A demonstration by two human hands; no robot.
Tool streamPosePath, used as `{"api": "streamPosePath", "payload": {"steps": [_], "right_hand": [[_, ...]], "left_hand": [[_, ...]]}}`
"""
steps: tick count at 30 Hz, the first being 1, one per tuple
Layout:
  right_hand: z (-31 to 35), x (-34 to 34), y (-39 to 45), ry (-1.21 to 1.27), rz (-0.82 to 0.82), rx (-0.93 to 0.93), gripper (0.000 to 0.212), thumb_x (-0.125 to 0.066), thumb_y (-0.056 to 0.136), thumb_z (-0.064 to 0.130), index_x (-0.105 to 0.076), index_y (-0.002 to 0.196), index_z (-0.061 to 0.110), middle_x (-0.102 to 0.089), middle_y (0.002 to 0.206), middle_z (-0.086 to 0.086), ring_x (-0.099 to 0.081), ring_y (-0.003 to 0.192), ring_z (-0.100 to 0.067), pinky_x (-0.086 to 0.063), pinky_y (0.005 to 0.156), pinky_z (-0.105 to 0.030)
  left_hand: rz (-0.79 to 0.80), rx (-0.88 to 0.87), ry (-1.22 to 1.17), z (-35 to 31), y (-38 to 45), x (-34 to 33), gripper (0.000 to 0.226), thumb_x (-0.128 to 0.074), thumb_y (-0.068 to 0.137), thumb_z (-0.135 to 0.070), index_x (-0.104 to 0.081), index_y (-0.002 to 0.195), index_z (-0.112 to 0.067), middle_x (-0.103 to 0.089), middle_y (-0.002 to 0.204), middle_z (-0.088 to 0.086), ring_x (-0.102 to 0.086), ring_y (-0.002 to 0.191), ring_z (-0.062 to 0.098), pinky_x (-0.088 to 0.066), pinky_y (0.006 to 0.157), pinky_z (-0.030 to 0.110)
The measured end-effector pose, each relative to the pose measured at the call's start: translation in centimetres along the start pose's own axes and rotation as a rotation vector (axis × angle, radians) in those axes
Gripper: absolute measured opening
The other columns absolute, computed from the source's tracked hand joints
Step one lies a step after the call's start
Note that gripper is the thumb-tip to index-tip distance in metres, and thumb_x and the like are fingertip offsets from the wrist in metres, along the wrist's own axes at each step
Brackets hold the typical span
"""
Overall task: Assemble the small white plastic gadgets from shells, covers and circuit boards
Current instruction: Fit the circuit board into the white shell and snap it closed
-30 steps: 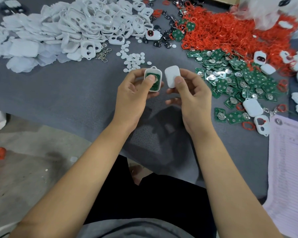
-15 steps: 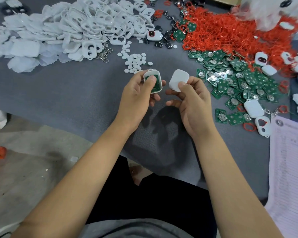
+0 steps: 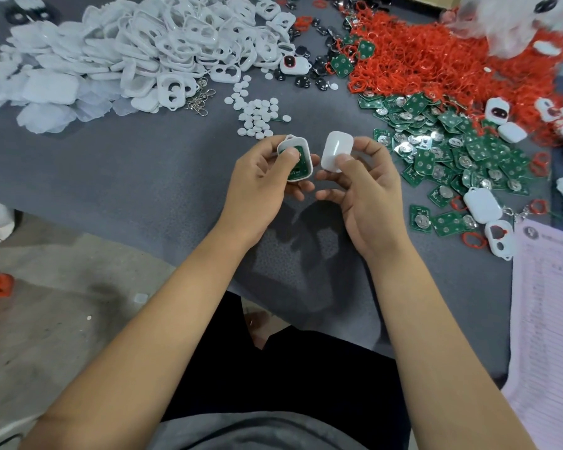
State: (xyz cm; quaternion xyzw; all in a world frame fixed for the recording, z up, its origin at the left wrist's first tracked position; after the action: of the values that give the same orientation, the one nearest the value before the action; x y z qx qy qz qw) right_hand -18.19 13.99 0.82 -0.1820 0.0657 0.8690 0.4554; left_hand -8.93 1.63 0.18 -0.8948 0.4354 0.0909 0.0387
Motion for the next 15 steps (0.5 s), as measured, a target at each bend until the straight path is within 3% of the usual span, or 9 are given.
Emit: {"api": "streamPosePath", "payload": {"steps": [4, 11, 15], "right_hand": [[0.07, -0.1, 0.04, -0.013, 0.02, 0.027, 0.051, -0.051, 0.103, -0.004, -0.047, 0.148, 0.019, -0.07, 0.087, -0.008, -0.07, 0.076, -0.023, -0.058, 0.061, -0.031], [0.21, 0.16, -0.01, 0.066, -0.001, -0.035, 0.024, -0.052, 0.104, 0.002, -0.06, 0.122, 0.015, -0.073, 0.089, -0.005, -0.073, 0.078, -0.022, -0.055, 0.054, -0.026], [0.16, 0.57, 0.26, 0.207, -0.012, -0.137, 0.023, -0.047, 0.105, 0.004, -0.056, 0.122, 0.017, -0.065, 0.083, 0.003, -0.056, 0.059, -0.009, -0.037, 0.045, -0.019]], "left_hand": [[0.008, -0.032, 0.016, -0.11, -0.02, -0.03, 0.016, -0.056, 0.105, -0.005, -0.065, 0.115, -0.013, -0.08, 0.097, 0.003, -0.073, 0.076, 0.017, -0.056, 0.057, 0.025], [0.029, -0.017, -0.03, -0.14, -0.09, -0.17, 0.016, -0.055, 0.105, -0.003, -0.065, 0.115, -0.011, -0.08, 0.097, 0.004, -0.076, 0.077, 0.02, -0.06, 0.065, 0.027], [0.028, 0.017, -0.053, -0.03, -0.01, -0.3, 0.013, -0.054, 0.107, -0.007, -0.064, 0.116, -0.011, -0.079, 0.1, 0.009, -0.077, 0.075, 0.024, -0.06, 0.066, 0.026]]}}
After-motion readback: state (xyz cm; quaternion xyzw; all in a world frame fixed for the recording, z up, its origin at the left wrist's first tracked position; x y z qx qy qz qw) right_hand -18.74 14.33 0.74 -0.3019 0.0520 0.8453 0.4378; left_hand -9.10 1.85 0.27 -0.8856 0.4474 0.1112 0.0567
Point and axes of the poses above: each hand's wrist, its own y-axis towards the middle knuckle, its own x-axis out of the back of the hand, z = x × y, the point moved 4 cm from there along y, towards the middle knuckle
